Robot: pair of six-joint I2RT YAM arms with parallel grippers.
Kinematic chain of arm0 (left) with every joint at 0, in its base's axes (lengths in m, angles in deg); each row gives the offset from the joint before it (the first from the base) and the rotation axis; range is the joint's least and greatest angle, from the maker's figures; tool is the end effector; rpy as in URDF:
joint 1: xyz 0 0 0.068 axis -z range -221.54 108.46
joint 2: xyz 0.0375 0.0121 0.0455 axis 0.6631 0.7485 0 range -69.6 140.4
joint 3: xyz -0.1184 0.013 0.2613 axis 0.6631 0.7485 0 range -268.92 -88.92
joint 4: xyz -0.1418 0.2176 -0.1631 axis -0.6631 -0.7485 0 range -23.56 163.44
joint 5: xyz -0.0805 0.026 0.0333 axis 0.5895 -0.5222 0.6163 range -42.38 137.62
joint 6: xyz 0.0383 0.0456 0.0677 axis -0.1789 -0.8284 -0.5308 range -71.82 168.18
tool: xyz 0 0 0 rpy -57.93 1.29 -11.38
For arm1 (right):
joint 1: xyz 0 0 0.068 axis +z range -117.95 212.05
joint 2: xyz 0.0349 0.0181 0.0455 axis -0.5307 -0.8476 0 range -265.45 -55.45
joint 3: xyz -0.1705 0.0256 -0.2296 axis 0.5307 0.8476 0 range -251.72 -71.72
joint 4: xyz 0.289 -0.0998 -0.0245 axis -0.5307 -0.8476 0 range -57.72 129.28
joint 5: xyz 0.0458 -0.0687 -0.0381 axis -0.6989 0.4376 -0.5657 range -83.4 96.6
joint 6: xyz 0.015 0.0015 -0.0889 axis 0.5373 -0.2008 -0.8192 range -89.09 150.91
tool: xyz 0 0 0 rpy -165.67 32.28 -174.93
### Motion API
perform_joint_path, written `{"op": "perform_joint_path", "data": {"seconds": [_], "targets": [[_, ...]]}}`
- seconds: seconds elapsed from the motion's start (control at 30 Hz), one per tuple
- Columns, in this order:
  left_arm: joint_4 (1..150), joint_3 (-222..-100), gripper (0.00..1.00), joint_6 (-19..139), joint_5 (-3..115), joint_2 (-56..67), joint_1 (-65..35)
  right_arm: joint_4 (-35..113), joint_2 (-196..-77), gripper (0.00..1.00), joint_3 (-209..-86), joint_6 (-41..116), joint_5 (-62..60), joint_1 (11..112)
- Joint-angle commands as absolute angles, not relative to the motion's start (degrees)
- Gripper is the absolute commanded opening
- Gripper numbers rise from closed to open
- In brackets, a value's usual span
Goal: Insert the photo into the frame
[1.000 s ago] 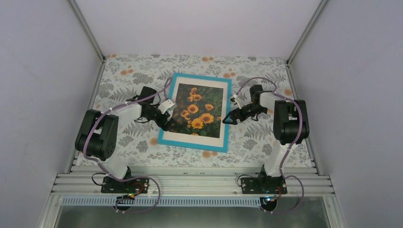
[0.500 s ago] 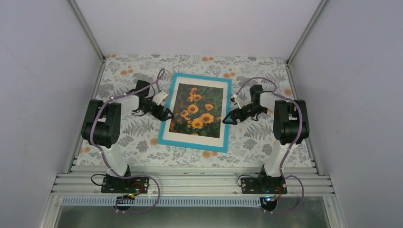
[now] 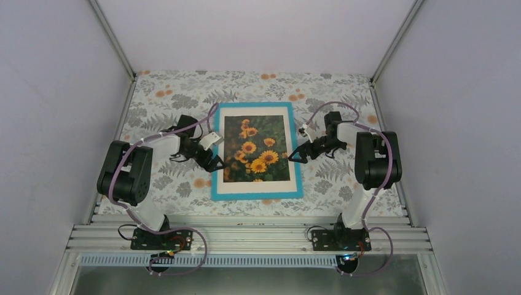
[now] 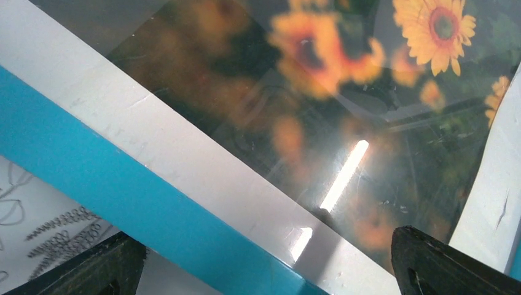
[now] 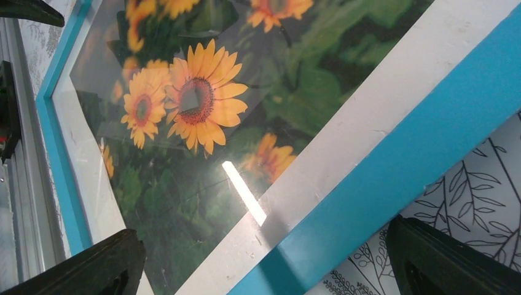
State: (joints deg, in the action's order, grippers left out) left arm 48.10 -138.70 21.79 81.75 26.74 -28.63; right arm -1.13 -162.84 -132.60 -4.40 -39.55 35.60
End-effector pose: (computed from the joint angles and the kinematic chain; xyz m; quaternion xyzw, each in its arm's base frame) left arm 0.3208 -0.1198 0.0856 0.3609 0.8736 -0.2701 0.1834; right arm 0.3511 0.0799 0.0787 -0.3158 0.8638 0.3701 0.1310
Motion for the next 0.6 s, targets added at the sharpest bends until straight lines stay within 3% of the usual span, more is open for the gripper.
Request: {"op": "perform_joint_path", "data": {"seconds": [0.0, 0.57], "targets": [[48.1, -137.1, 0.99, 20.4, 83.8, 25.1, -27.6, -2.5, -165.7, 0.98, -127.1, -4.0, -32.5, 36.1], [49.3, -138.2, 0.99, 21.2, 80.7, 25.0, -29.9, -3.6, -161.5, 0.97, -122.5, -7.4, -30.3, 37.0]]}}
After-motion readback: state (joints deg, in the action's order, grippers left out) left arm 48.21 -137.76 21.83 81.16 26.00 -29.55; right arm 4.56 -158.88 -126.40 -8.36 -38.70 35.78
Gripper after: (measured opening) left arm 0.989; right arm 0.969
